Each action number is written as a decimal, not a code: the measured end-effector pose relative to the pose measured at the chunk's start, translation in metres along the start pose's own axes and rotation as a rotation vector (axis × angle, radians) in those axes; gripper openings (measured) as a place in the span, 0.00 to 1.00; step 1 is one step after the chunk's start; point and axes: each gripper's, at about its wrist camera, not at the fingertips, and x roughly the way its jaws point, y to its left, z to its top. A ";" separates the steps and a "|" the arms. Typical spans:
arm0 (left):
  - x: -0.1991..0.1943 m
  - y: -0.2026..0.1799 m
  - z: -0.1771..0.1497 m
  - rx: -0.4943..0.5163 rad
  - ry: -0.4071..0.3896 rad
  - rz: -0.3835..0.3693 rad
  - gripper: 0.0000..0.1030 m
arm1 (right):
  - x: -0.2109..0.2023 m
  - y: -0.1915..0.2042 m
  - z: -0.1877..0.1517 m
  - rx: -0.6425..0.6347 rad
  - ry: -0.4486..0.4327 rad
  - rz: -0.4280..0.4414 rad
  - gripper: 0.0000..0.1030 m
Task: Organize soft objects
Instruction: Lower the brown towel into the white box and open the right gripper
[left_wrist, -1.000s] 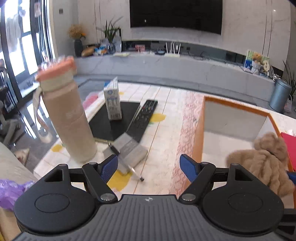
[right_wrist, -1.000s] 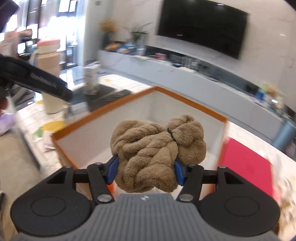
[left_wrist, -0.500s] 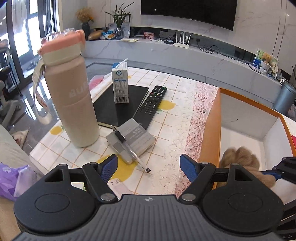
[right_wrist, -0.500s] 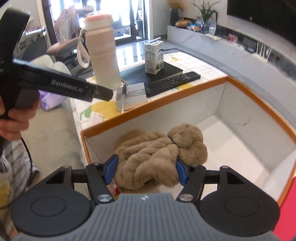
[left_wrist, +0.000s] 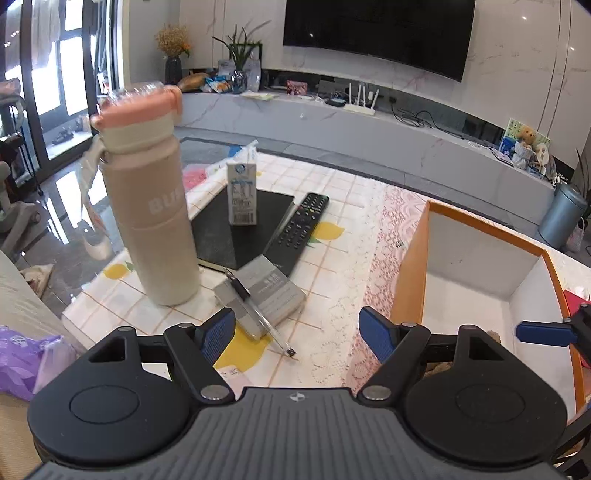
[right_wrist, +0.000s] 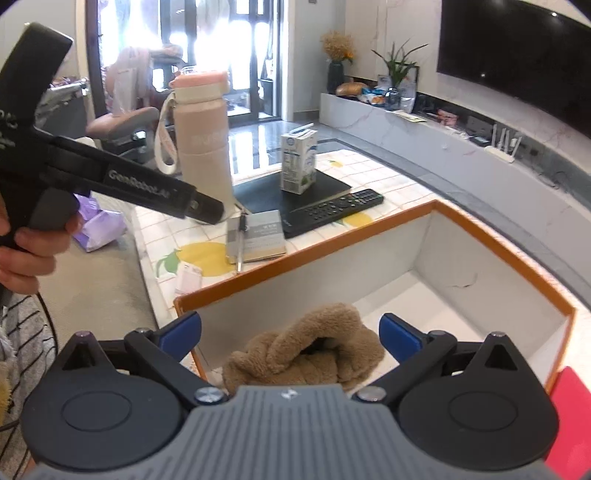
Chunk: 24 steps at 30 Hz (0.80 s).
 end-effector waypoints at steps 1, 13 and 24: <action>-0.004 0.001 0.001 -0.002 -0.007 0.005 0.87 | -0.003 0.001 0.001 0.000 -0.001 -0.008 0.97; -0.064 0.001 0.013 -0.023 -0.136 -0.009 0.87 | -0.071 -0.002 0.012 0.106 -0.090 -0.159 0.97; -0.075 -0.011 0.015 0.038 -0.163 -0.029 0.87 | 0.001 0.002 0.028 0.228 0.100 -0.045 0.23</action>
